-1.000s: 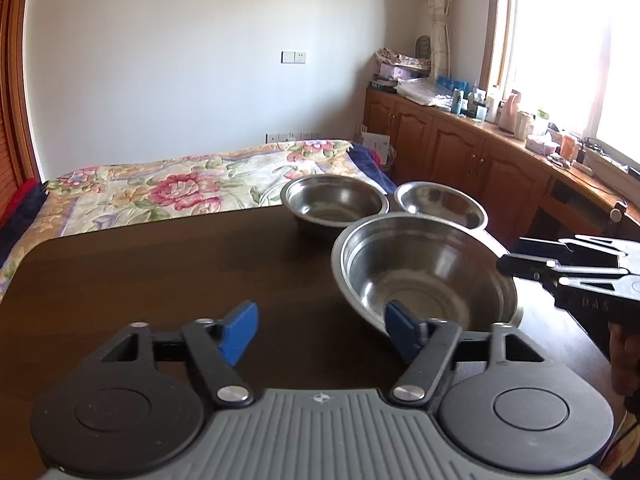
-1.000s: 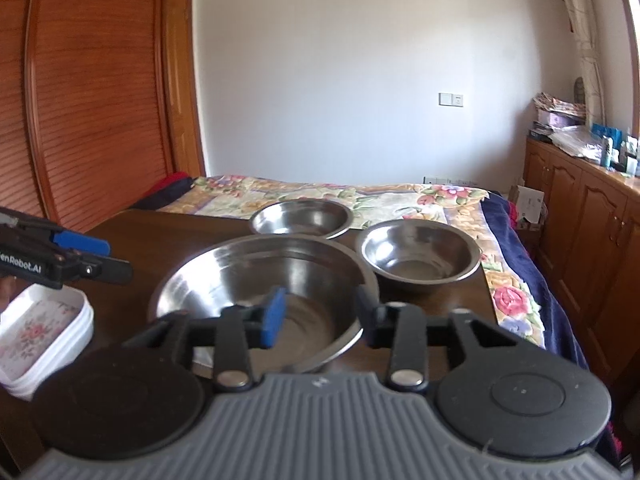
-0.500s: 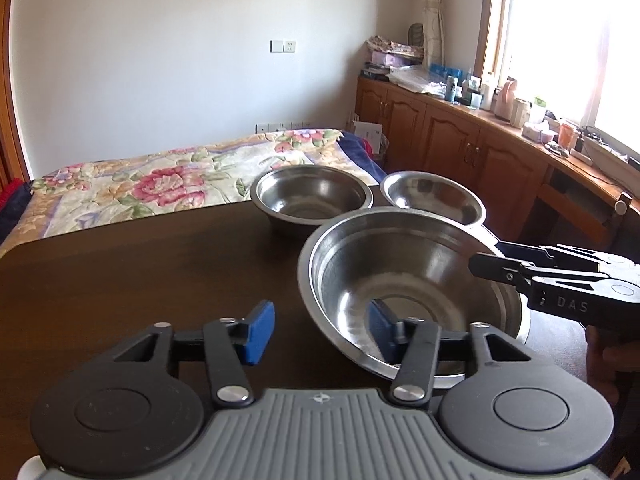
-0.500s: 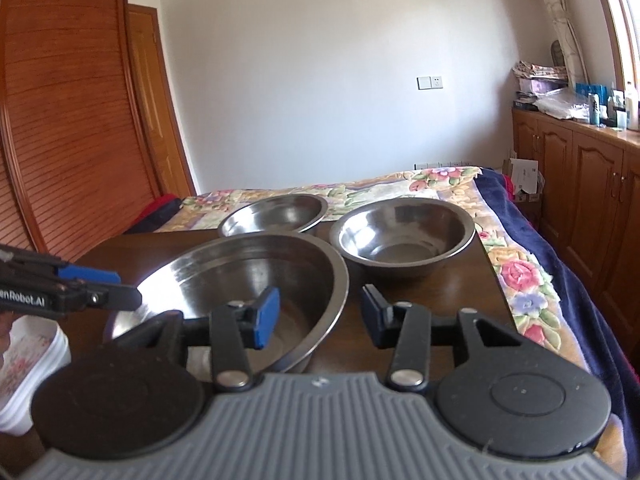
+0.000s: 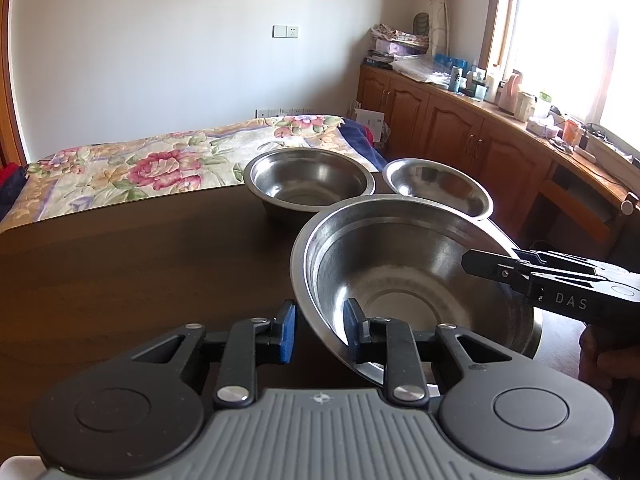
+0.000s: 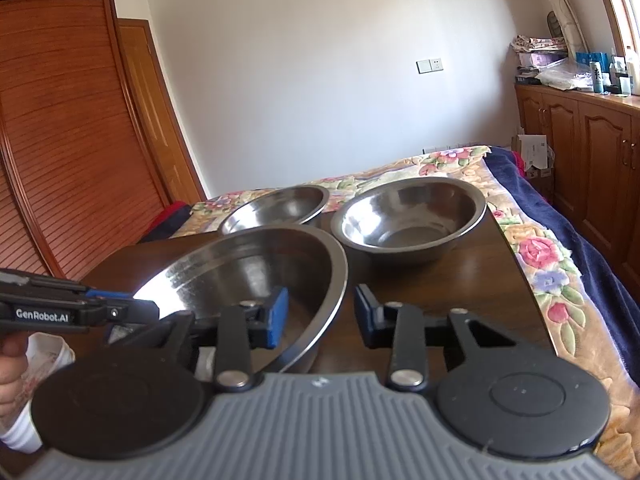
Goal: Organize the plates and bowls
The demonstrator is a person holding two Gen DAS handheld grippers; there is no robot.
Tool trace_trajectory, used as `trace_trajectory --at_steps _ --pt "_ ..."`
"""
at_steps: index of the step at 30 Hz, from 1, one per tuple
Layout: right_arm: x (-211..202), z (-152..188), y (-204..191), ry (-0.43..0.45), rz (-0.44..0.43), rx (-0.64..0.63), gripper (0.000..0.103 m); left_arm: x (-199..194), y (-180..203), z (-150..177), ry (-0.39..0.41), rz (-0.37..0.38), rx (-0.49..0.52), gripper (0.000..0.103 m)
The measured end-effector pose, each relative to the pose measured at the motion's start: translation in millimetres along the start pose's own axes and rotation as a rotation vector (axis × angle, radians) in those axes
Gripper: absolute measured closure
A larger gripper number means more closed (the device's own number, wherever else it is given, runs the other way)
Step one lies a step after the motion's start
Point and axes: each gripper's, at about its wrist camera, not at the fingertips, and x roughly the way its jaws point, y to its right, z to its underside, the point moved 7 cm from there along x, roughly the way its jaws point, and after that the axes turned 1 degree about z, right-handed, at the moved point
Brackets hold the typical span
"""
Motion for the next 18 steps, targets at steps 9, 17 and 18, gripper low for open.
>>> trace_trajectory --at_steps 9,17,18 --pt "-0.2 -0.7 1.1 0.000 -0.002 -0.001 0.080 0.9 3.4 -0.7 -0.010 0.000 0.010 0.078" --pt "-10.2 -0.9 -9.9 0.001 0.025 -0.046 0.081 -10.7 1.8 3.8 -0.011 0.005 -0.005 0.079" --pt "-13.2 -1.9 -12.5 0.004 0.027 -0.052 0.081 -12.9 0.7 3.6 -0.010 0.010 -0.010 0.079"
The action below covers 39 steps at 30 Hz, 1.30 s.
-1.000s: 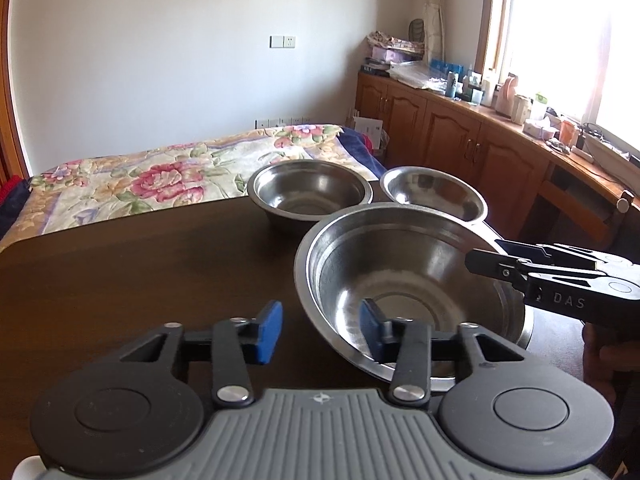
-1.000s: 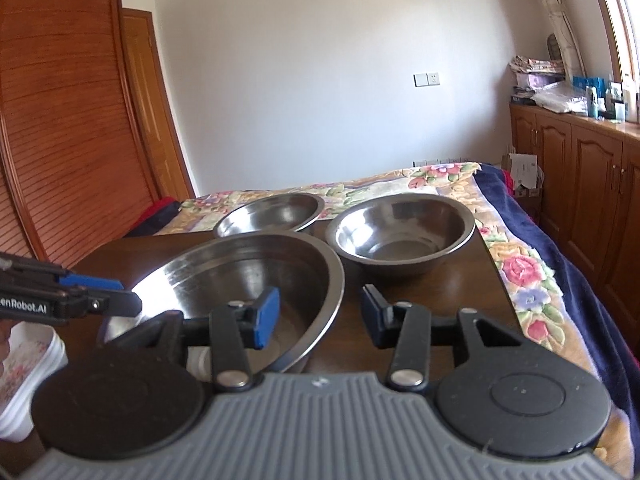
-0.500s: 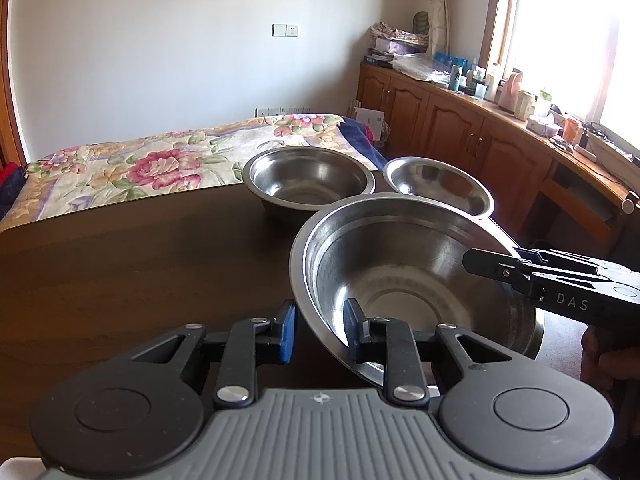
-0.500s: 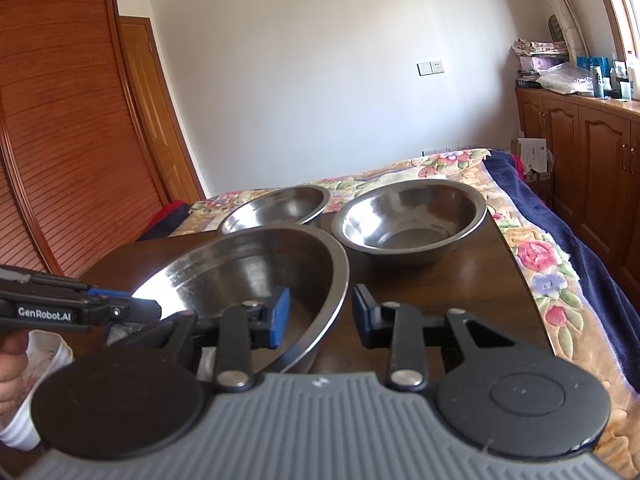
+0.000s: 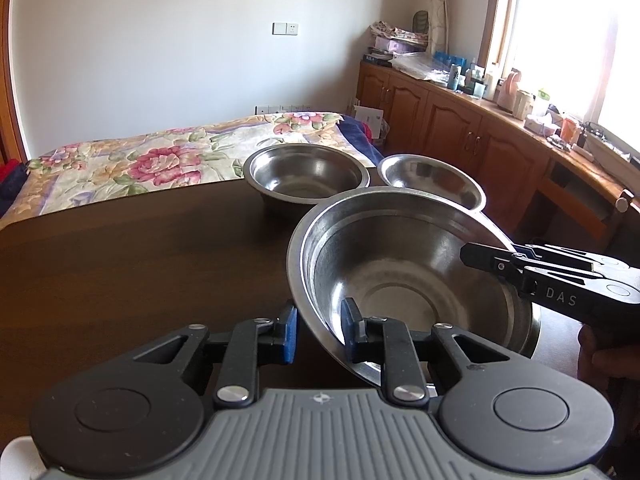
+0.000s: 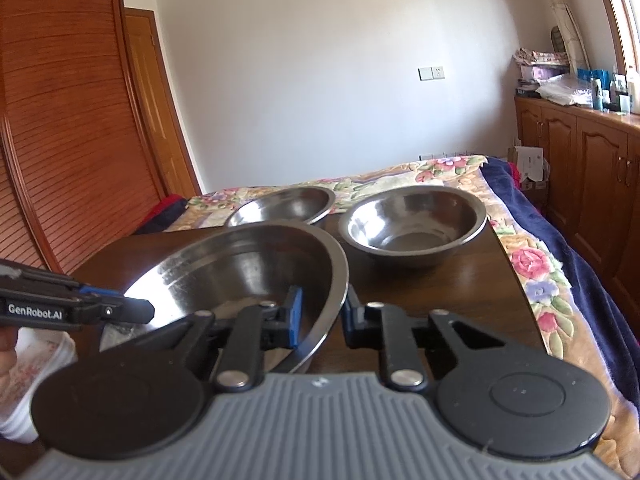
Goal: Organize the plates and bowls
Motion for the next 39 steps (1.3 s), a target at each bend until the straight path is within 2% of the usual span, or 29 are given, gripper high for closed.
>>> trace_trajectory --at_steps 8,19,39 --pt "-16.4 -2.4 -17.5 0.012 -0.004 -0.015 0.081 -27.6 -0.6 6.3 0.027 0.015 0.003 0.079" --pt "-32.4 16.9 -34.8 -0.028 -0.009 -0.017 0.081 -53.4 -3.0 29.8 0.032 0.037 -0.006 0.079" --pt "-54.7 43.4 -48.2 -0.066 0.014 -0.020 0.080 -75.4 2.4 65.9 0.026 0.079 -0.013 0.078"
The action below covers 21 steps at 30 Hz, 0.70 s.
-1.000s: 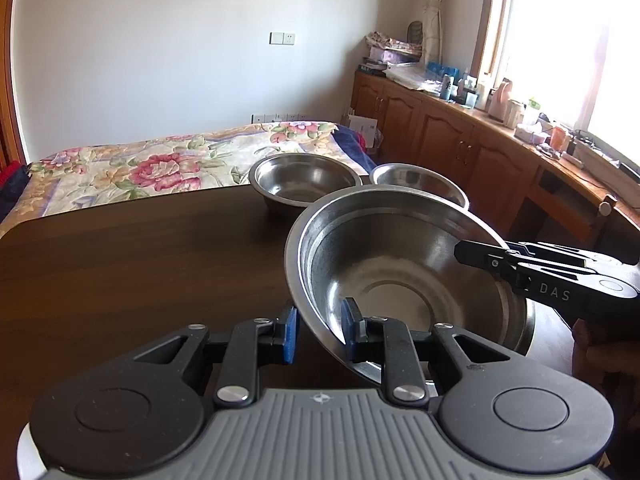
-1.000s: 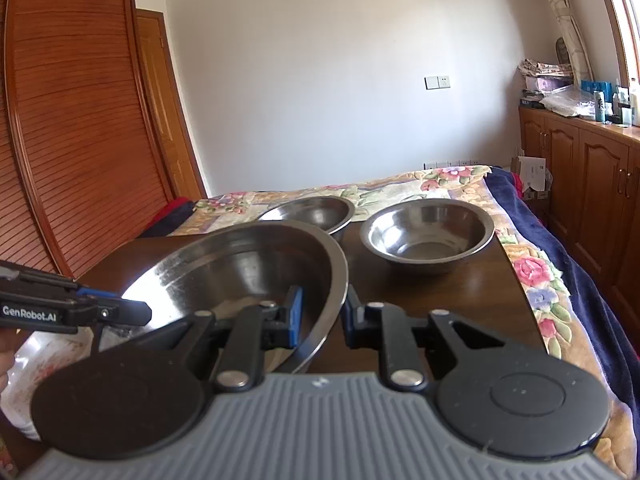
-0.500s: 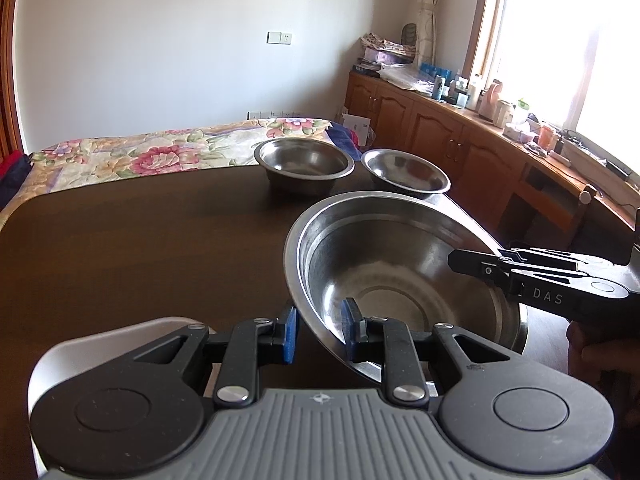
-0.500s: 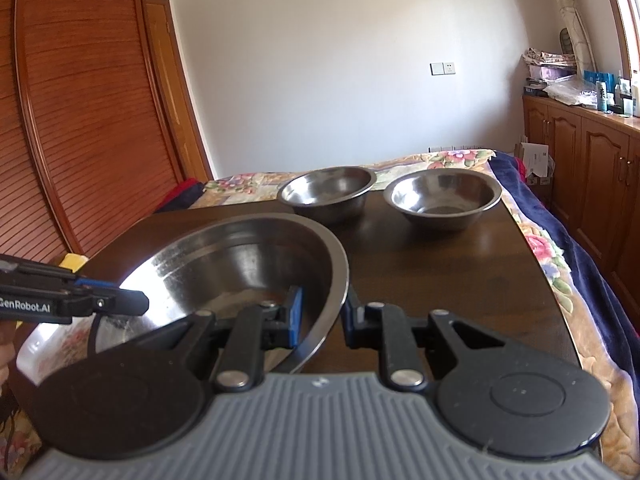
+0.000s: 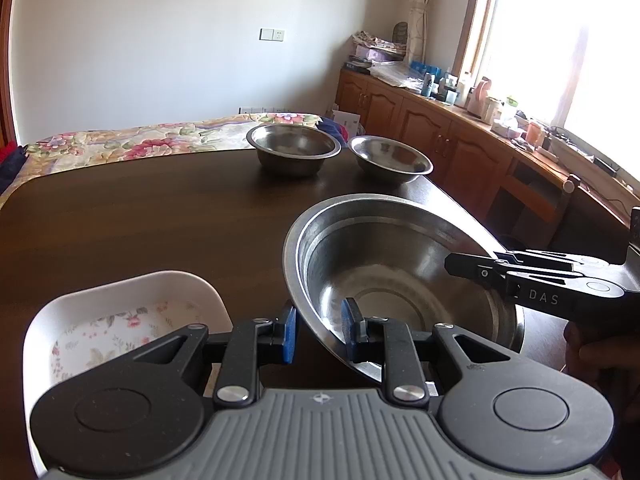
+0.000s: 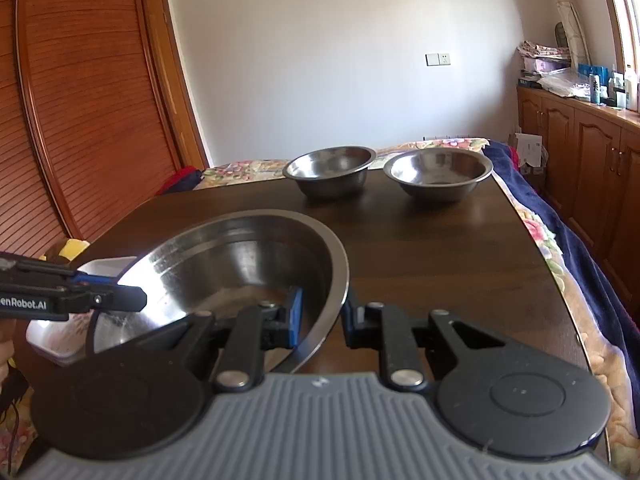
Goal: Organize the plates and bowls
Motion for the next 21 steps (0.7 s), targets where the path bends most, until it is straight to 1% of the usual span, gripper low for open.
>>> trace_trajectory --at_steps 11,21 --pt "-7.3 4.8 -4.2 0.000 0.008 -0.005 0.080 -3.2 -0.2 6.4 -0.002 0.006 0.007 0.078" --pt "-2.8 8.1 -3.7 -0.014 0.009 0.000 0.080 -1.0 -0.3 9.9 -0.013 0.006 0.004 0.078"
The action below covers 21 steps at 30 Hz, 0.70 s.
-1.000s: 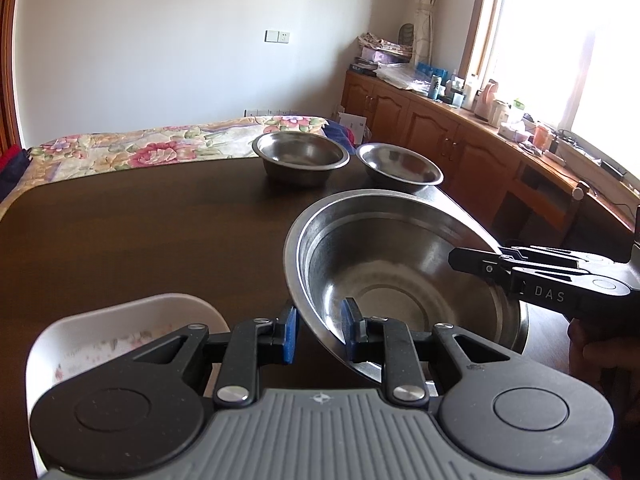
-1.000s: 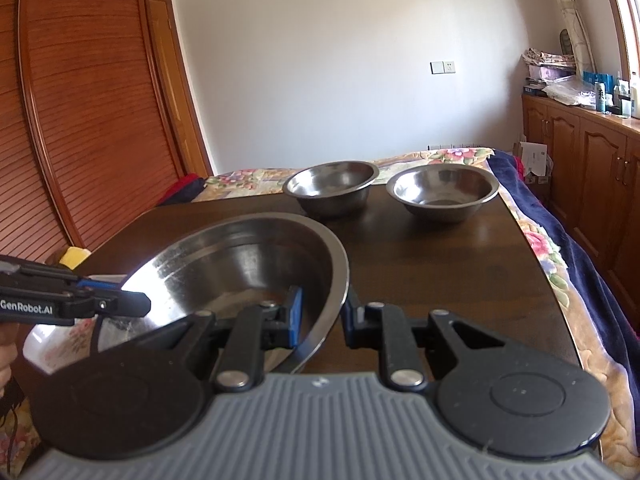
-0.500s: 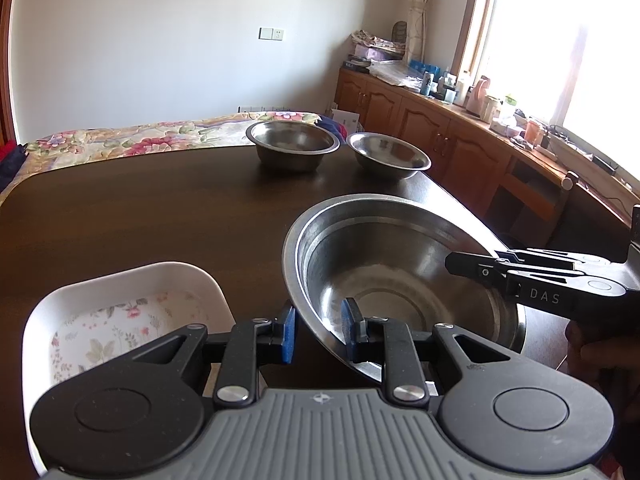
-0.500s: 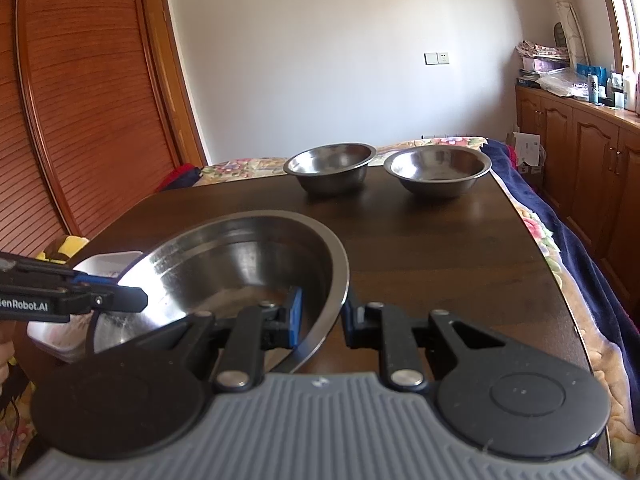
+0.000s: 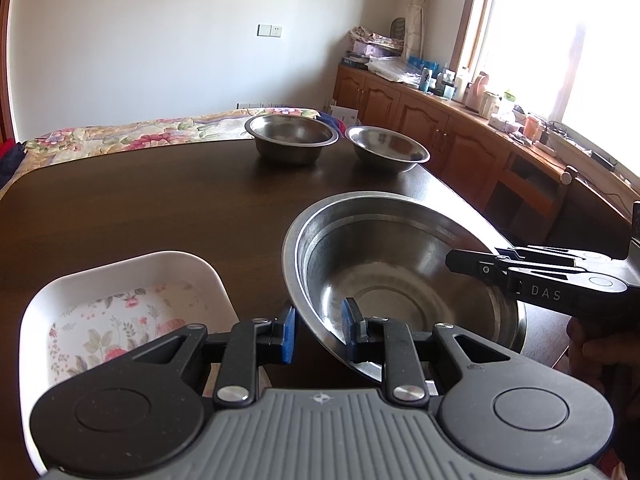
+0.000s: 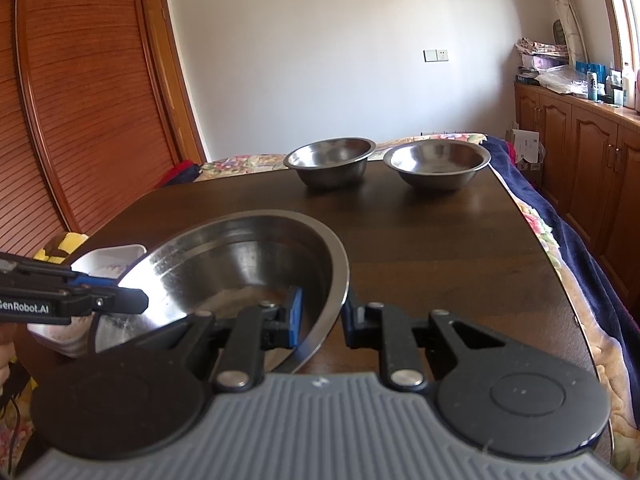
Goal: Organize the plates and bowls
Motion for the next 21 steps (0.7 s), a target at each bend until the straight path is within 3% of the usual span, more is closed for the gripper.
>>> trace_trajectory --at_steps 19,21 --pt "0.7 1.2 -1.7 -0.004 -0.006 -0.010 0.079 2.1 0.5 0.1 -0.005 0.004 -0.003 0.078" --pt "0.2 0.2 -1.8 -0.004 -0.008 -0.009 0.074 2.1 -0.2 -0.4 -0.007 0.001 -0.005 0.075"
